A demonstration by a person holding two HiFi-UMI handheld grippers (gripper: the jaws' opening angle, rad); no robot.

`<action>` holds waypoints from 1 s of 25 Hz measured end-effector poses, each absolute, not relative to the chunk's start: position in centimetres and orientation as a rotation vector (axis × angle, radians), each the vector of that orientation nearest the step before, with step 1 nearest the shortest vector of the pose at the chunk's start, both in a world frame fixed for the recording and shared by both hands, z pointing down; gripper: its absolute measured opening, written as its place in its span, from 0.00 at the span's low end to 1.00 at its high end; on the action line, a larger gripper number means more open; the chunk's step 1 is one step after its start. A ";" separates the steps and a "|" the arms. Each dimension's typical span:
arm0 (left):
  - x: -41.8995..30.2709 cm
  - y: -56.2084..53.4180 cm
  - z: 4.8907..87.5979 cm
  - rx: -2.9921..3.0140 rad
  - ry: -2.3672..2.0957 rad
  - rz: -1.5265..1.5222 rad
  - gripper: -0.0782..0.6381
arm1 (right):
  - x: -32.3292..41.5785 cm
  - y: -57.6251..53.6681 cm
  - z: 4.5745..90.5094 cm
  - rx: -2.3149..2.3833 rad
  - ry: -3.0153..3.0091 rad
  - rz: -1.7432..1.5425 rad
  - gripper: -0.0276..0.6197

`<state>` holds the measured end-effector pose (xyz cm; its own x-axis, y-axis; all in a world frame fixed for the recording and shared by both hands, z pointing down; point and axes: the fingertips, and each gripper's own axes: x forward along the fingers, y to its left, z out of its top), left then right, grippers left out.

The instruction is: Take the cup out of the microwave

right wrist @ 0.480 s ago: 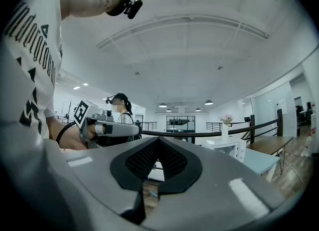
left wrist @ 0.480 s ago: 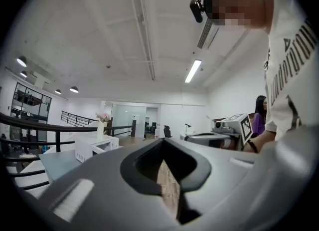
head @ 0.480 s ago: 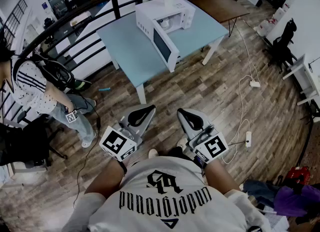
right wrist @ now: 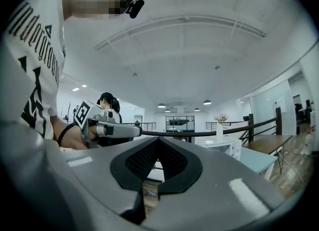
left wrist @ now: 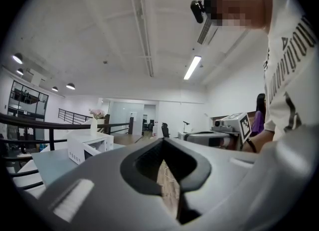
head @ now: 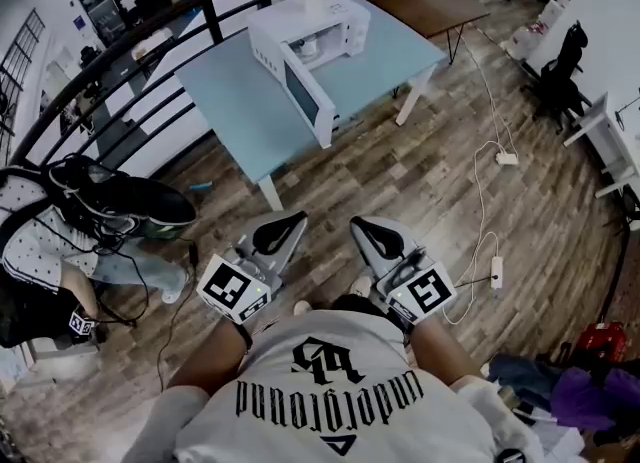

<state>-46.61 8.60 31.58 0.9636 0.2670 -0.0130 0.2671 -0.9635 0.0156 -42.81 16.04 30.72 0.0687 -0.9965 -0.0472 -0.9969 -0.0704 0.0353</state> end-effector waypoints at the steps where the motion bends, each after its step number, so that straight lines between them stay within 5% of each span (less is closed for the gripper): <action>1: -45.7 8.9 31.6 3.097 0.429 -0.013 0.18 | -42.0 16.3 30.7 -2.291 2.136 0.094 0.04; 25: -25.0 16.1 34.0 3.084 0.431 0.069 0.18 | -20.8 25.1 31.9 -2.316 2.137 0.026 0.04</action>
<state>-25.02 16.09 34.01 0.9608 0.2745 0.0403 0.2733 -0.9614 0.0328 -20.79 25.11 31.92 0.0801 -0.9968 -0.0052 -0.9966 -0.0802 0.0187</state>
